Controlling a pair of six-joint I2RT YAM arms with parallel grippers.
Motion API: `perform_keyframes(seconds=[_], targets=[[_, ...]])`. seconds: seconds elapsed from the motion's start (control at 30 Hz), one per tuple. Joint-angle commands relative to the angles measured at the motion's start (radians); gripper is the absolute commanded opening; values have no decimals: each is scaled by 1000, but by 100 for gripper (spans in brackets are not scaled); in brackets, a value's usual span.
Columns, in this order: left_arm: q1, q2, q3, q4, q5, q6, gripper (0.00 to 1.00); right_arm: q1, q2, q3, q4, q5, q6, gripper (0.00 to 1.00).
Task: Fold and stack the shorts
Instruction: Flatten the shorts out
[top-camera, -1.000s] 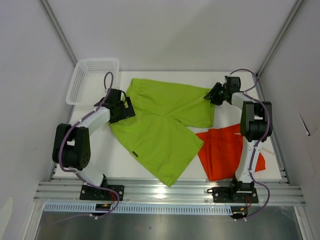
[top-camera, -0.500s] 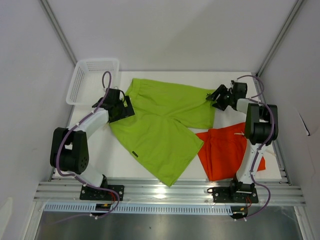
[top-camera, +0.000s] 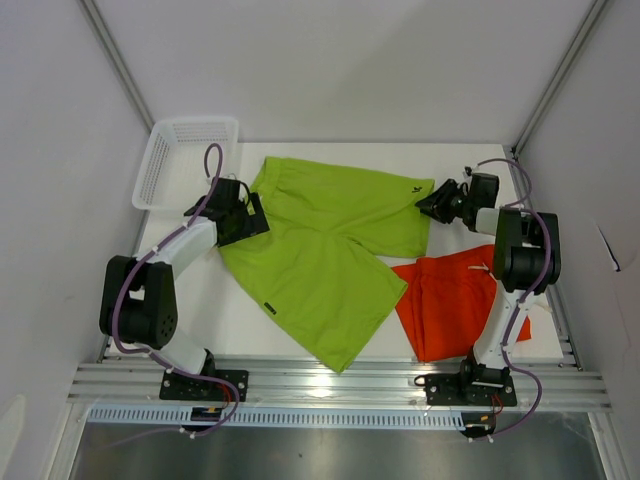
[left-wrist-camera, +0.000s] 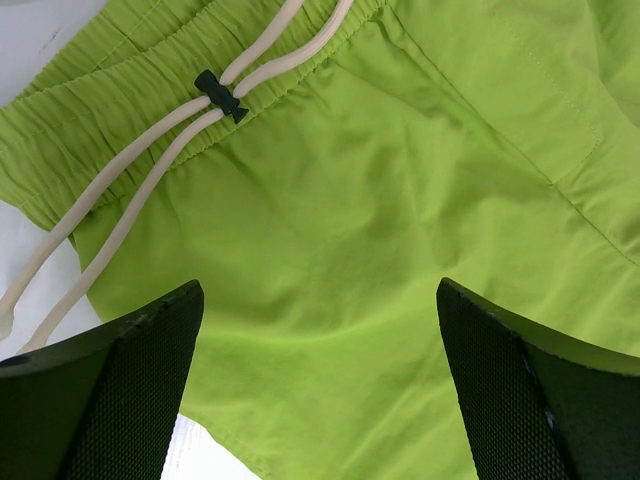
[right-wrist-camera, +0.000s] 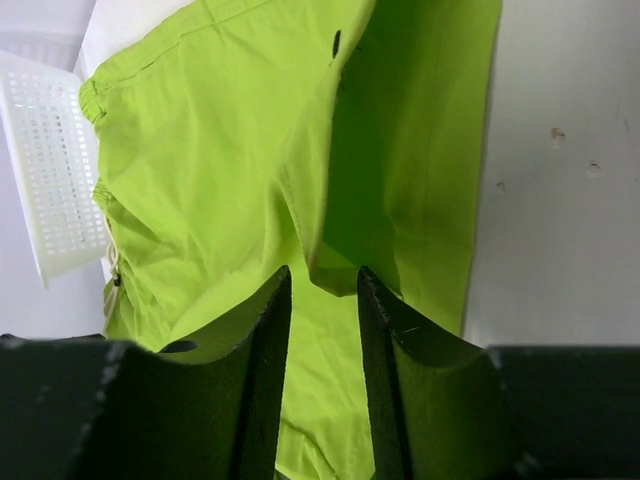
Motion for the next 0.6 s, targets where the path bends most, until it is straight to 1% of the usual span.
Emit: perform_keyframes(seconds=[0.0,0.17,0.27,0.33,0.37,0.4,0.43,0.47,0.57], targets=[[-2,-49,-10,31,2,-5,99,1,-23,19,65,-30,-9,38],[-2,-46,-9,31,2,-1,99,16,3,64,26,-21,-37,41],[-2,-46,-10,32,0,1,99,25,11,87,-4,-2,-54,36],[-1,-40,-7,31,0,1,99,24,11,92,-29,12,-57,21],[-1,-40,-9,31,2,1,99,24,8,89,-35,15,-55,15],[-1,-39,-7,31,2,1,99,19,3,87,-49,24,-52,5],[-2,-39,-7,31,2,1,99,16,-1,82,-58,30,-52,1],[-1,-39,-7,32,2,1,99,13,-16,70,-64,36,-49,0],[-1,-42,-6,29,3,1,99,-2,-52,44,-79,56,-38,0]])
